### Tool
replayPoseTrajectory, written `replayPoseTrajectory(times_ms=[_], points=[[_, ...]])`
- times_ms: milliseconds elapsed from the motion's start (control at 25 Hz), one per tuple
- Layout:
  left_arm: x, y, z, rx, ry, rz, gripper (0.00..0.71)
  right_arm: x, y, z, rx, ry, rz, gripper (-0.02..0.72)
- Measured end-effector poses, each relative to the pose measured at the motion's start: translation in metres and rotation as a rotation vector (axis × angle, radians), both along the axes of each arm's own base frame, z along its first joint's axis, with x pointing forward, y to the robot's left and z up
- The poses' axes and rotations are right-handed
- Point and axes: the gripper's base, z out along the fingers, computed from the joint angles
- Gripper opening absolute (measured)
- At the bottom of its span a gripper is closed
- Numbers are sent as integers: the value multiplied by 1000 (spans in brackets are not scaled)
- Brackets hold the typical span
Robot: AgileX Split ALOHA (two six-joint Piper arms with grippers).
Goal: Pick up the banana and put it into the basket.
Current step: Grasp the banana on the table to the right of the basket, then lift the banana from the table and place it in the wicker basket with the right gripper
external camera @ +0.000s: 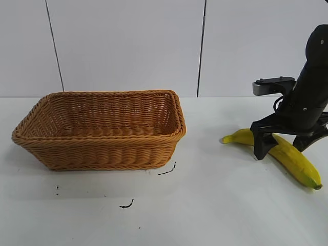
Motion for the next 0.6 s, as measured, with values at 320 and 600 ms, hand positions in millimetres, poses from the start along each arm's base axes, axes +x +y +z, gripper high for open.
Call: replayPoseTrajectory(times_ms=[320, 600], points=[[0, 0, 0, 0, 0, 0, 690, 9, 0, 47, -7, 10, 11, 303], [0, 0, 0, 0, 0, 0, 690, 23, 1, 135, -7, -12, 16, 303]])
